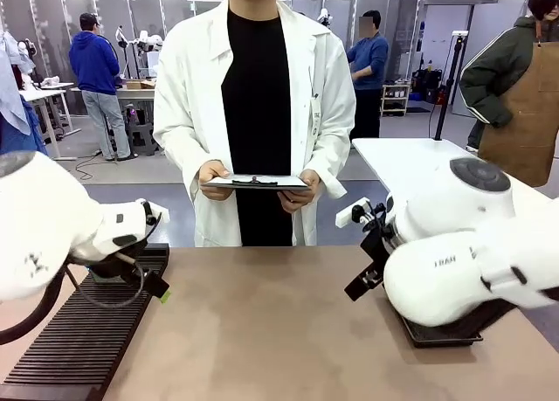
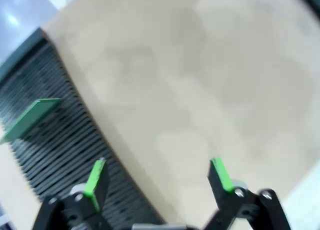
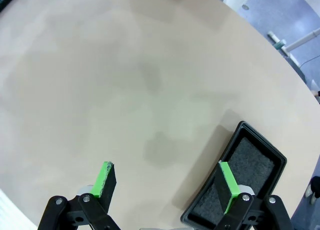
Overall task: Inspect the PCB.
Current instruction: Pick up the Blank PCB and present it to the human.
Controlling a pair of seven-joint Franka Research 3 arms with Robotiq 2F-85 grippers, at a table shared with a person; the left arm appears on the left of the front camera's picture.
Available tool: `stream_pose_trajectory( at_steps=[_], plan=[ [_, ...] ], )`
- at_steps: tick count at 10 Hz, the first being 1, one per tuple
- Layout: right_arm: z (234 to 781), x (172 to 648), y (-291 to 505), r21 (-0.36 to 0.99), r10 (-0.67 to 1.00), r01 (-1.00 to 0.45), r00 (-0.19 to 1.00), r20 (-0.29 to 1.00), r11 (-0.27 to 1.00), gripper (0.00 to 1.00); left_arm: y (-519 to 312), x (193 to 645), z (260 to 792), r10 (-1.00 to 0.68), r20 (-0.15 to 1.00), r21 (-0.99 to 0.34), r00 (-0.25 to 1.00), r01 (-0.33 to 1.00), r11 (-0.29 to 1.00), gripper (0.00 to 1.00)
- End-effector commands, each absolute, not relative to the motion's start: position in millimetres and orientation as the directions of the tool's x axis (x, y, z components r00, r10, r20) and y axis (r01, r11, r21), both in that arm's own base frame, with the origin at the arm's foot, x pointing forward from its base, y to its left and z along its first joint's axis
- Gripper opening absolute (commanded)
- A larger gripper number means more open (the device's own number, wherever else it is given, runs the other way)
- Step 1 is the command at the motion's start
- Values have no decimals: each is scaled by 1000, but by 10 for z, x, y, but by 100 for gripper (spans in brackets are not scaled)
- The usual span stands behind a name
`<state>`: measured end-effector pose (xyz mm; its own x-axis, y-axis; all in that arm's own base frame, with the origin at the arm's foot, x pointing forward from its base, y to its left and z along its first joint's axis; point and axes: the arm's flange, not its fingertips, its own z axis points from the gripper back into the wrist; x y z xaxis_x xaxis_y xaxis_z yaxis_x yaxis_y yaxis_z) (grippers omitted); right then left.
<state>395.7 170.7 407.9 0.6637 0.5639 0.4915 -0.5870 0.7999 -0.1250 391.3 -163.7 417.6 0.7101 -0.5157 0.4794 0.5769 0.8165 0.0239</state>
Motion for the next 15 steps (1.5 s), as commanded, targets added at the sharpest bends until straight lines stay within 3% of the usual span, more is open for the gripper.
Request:
stream_pose_trajectory(
  at_steps=[1, 4, 5, 8, 12, 15],
  plan=[
    [4544, 3943, 1602, 13, 524, -595, 718, 458, 804, 100, -1404, 3864, 4602, -505, 448, -124, 738, 610, 782, 100],
    [4948, 3973, 1173, 284, 410, -516, 838, 359, 808, 100, -971, 3753, 4914, -411, 419, -392, 810, 569, 723, 100],
    [5036, 3975, 916, 384, 377, -495, 860, 343, 780, 100, -761, 3669, 4945, -417, 410, -427, 811, 575, 698, 100],
    [5113, 3782, -167, 645, 263, -397, 918, 299, 653, 100, 181, 3228, 4950, -210, 495, -695, 843, 529, 487, 100],
    [4950, 3306, -1417, 838, 24, -293, 948, 318, 461, 100, 1283, 2650, 4662, 71, 509, -791, 858, 434, 431, 100],
    [4600, 3116, -1709, 884, -35, -237, 961, 274, 404, 100, 1741, 2422, 4346, 227, 526, -822, 820, 422, 382, 100]
  ],
)
